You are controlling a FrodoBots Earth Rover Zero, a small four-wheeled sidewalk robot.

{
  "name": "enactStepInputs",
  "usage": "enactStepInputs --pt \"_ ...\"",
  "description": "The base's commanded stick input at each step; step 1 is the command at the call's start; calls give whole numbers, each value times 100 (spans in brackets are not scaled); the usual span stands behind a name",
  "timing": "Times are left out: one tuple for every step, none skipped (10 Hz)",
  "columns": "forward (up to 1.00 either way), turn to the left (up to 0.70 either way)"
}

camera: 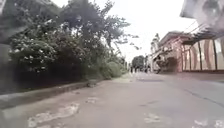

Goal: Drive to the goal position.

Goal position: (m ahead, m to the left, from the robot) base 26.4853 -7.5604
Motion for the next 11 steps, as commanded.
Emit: enactStepInputs --pt "85 -34" --pt "85 -34" --pt "85 -34" --pt "85 -34" --pt "85 -34" --pt "85 -32" --pt "85 -25" --pt "85 -24" --pt "85 -24" --pt "85 -30" --pt "85 -33"
